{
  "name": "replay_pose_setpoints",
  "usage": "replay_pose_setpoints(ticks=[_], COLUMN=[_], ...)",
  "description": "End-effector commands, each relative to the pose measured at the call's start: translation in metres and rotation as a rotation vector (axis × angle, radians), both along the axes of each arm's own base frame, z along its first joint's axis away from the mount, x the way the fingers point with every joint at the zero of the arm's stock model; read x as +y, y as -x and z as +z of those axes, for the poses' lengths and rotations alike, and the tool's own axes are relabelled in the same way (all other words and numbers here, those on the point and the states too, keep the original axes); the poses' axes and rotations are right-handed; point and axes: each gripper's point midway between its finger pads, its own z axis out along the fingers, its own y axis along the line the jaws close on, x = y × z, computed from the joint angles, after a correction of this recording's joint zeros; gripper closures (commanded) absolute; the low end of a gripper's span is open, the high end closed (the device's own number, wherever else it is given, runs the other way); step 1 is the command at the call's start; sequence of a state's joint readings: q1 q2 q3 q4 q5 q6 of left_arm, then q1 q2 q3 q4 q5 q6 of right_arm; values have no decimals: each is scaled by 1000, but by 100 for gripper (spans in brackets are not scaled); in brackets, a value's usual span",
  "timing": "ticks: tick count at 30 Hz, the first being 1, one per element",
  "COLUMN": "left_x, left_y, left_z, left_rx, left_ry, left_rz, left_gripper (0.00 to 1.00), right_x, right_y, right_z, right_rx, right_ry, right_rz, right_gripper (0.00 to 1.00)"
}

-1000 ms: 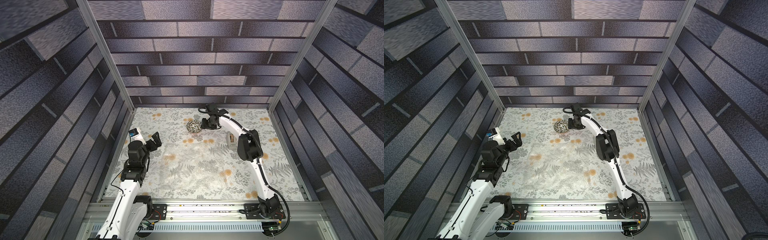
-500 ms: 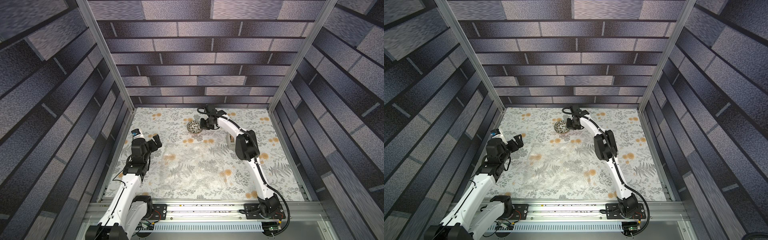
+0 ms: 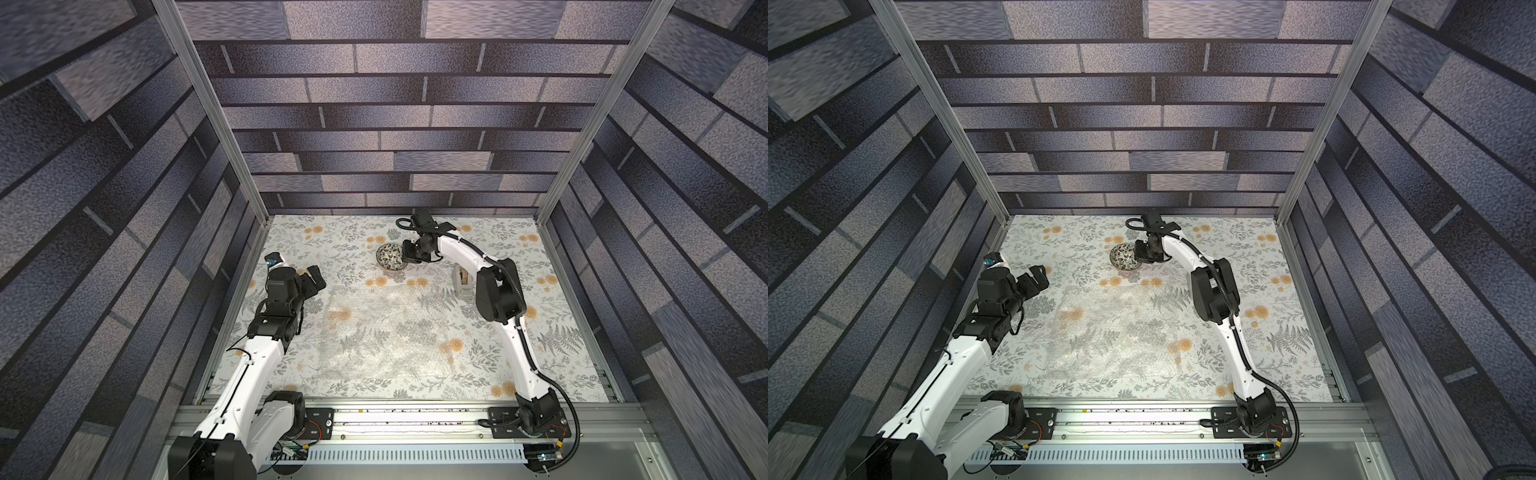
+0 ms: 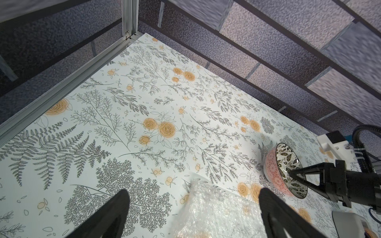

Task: Wrap bowls in bubble wrap
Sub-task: Pick up the bowl from the center of the board, then place the bowl on the bubble wrap.

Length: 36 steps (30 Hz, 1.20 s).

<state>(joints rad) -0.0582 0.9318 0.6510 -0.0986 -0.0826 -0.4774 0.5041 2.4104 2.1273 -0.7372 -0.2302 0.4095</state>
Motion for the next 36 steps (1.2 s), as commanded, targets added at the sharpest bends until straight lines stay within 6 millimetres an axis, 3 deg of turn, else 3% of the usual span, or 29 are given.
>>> replay_pose_setpoints(ticks=[1,4,6,8,11,14,25,31,36], left_x=[-8,-30,-25,-11,-6,-7,-18,-19,-19], left_y=[1,2,8,10,5,-2,-19,-27,-29], left_z=[11,22,23,17,10,7,-6,-36,-42], left_rx=[10,-99,-155,-127,-54,-14,21,211,257], left_ry=[-20,-13,-4,-11,-37,-27,30,45,53], left_rz=[-57,-199,-164,-93,-77,-81,-104,-92,-48], left_gripper=[0,0,0,0,0,0,0,0,0], right_x=[4,-1,-5,-7,-5,-5,16,27,30], right_y=[36,81,109,135,168,190,202,210,214], right_z=[81,88,93,90,81,67,42,21,11], right_rx=[-123,-129,-125,-108,-80,-49,-24,11,23], right_ry=[-7,47,56,63,92,118,99,129,147], right_rz=[110,195,237,268,328,366,375,398,403], right_gripper=[100,100,100,100,100,100,100,100,100])
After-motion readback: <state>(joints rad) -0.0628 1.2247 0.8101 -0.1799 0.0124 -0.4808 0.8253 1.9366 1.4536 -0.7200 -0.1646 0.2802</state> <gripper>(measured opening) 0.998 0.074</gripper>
